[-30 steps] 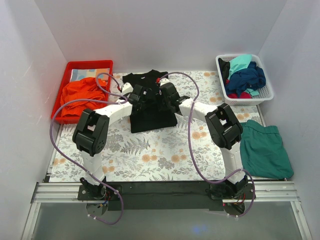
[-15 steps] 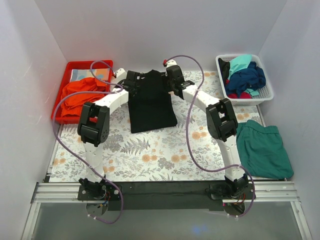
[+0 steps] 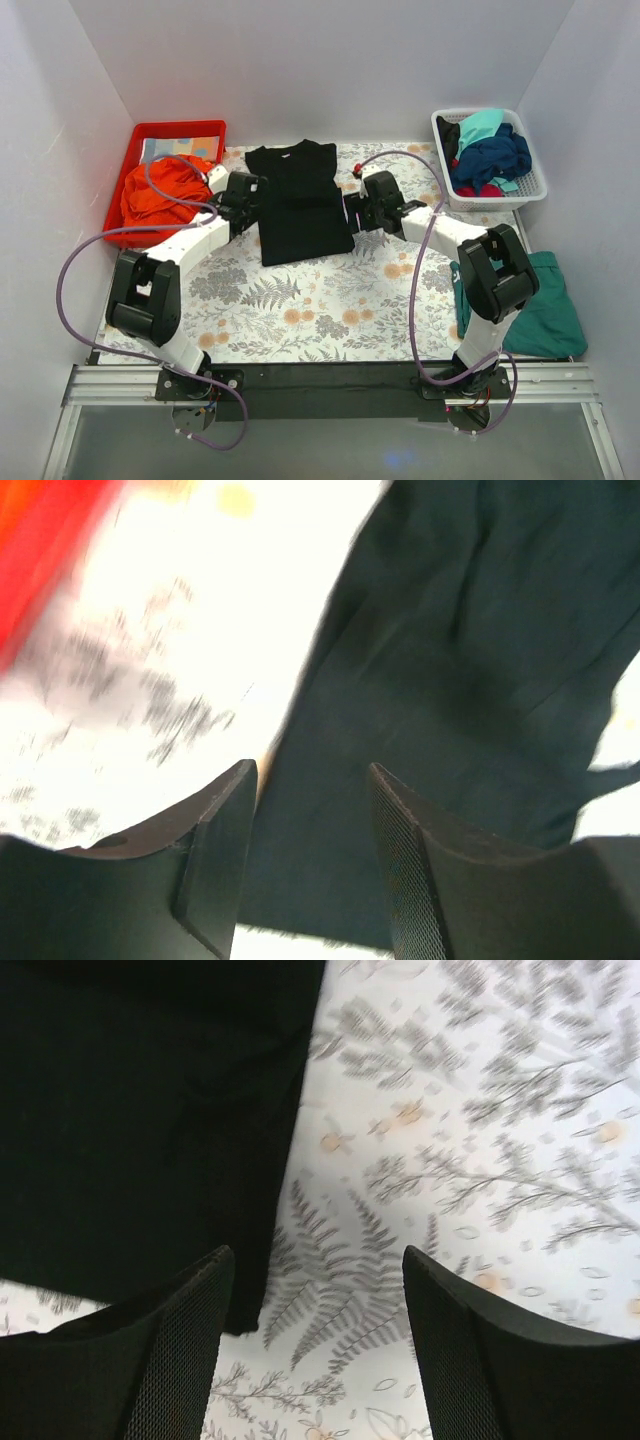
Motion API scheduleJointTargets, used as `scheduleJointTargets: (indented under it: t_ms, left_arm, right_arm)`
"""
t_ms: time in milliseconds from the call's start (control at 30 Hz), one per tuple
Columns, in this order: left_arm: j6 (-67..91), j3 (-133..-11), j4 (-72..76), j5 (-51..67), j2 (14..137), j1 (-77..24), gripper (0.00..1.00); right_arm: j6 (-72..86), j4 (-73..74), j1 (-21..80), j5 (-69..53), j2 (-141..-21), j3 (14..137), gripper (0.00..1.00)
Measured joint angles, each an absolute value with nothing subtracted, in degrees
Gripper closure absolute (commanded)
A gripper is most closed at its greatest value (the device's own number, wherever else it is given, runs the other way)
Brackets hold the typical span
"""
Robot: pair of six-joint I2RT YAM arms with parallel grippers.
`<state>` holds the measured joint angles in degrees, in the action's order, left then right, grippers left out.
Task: Fold and stack the t-shirts
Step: Grab one side of the 2/3 rectangular tshirt with both arms
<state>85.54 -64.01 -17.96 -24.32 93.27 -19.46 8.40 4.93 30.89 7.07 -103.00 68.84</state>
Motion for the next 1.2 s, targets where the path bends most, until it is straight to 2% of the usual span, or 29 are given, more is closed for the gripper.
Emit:
scheduleJointTargets:
  t_ms: [267, 633, 1100, 1200]
  left_arm:
    - [88.95, -44.34, -13.85, -16.32, 88.47, -19.64, 0.47]
    - [89.19, -39.79, -5.13, -10.70, 86.26, -19.70, 0.48]
    - [89.34, -34.94, -2.17, -6.52, 82.61, -19.70, 0.53]
    - [89.34, -34.22, -0.14, -5.28, 82.81, -19.70, 0.53]
  right_arm:
    - [10.81, -1.21, 30.94, -3.77, -101.51, 57.17, 0.22]
    - [13.37, -8.40, 30.94, -7.55, -101.84, 54.54, 0.24]
    - [15.92, -10.92, 30.94, -9.98, -103.39, 54.48, 0.49]
    - [16.36, -11.16, 30.94, -10.79, -103.83, 54.43, 0.52]
